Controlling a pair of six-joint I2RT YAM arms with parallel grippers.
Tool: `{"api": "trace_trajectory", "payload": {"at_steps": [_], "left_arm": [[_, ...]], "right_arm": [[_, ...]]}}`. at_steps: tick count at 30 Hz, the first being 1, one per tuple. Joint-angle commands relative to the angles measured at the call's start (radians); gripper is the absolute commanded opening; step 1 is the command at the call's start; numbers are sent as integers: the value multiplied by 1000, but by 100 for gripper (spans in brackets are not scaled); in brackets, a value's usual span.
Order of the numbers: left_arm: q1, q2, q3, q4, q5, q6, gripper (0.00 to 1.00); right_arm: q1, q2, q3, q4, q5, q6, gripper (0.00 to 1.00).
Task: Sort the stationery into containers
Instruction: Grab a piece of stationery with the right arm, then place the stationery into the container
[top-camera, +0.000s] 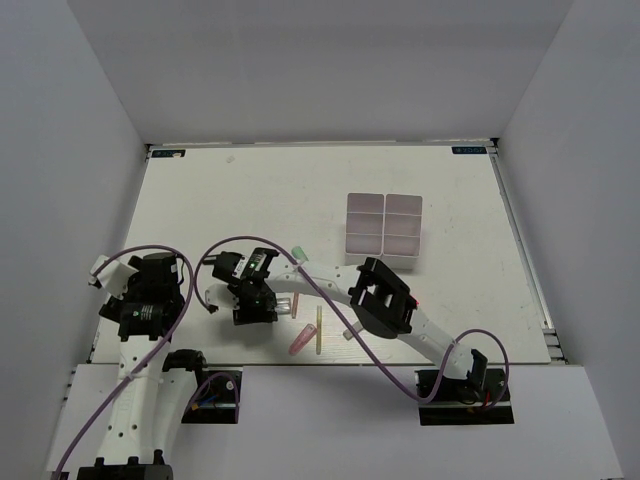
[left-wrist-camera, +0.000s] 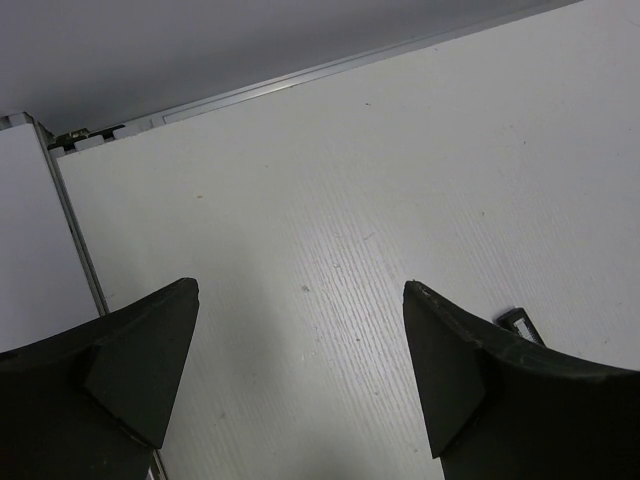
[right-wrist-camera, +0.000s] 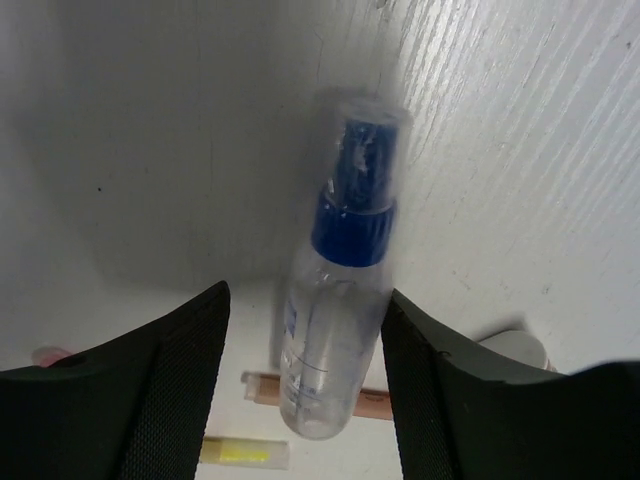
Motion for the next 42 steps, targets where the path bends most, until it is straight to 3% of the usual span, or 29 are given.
{"api": "trace_trajectory", "payload": {"at_steps": [1, 6, 9, 14, 21, 27, 31, 36, 42], "left_arm": [[5, -10, 7, -3, -32, -28, 93], [5, -21, 2, -1, -35, -28, 93], [6, -22, 2, -1, -37, -28, 93], [8, -24, -2, 3, -39, -28, 93], [8, -25, -8, 16, -32, -17, 93], [5, -5, -18, 40, -8, 7, 92], [8, 8, -21, 54, 3, 21, 92], [6, 19, -39, 98, 49, 59, 92], [5, 44, -68, 250, 296, 213, 89]], "right_arm": [[5, 12, -6, 22, -32, 4, 64], [0, 52, -27, -18, -71, -19, 50], [-1, 43, -81, -24, -79, -27, 35], [-4, 10, -152, -38, -74, -24, 0], [-26, -158, -228, -18, -65, -9, 0], [-43, -338, -193, -6, -160, 48, 0], [-52, -447, -185, 29, -140, 67, 0], [-102, -571, -303, 194, 21, 73, 0], [-254, -756, -536, 537, 202, 70, 0]]}}
